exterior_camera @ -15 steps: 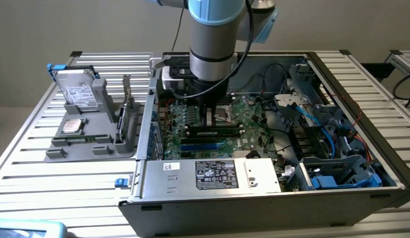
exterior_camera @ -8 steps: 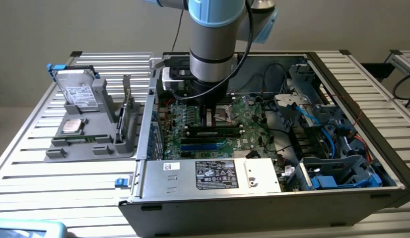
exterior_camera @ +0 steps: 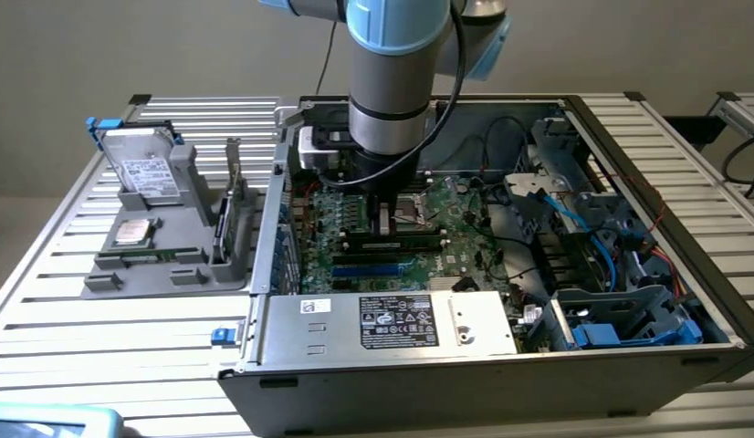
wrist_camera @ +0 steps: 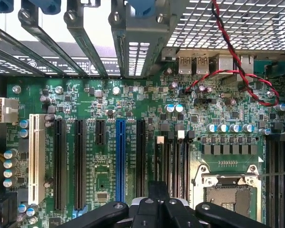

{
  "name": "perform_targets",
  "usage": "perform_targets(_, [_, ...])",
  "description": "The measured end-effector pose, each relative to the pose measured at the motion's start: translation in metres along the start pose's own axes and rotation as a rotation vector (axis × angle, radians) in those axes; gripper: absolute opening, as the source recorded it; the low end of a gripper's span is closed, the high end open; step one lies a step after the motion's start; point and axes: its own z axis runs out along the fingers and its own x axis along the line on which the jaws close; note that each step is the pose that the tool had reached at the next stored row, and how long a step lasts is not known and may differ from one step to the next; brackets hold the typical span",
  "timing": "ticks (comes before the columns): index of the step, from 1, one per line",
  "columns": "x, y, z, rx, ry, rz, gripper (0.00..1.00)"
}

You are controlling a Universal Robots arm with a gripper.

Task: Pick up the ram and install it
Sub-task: 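Press down the ram until it locks into place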

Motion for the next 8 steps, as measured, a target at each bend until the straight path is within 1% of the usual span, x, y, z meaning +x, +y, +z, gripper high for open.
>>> perform_targets(4, [0.0002,-0.0001,0.0026,0.0001,-0.0002,0.000,0.11])
perform_targets(8, [0.0002,0.0000,0.0028,0.0000,0.0000,0.000,0.11])
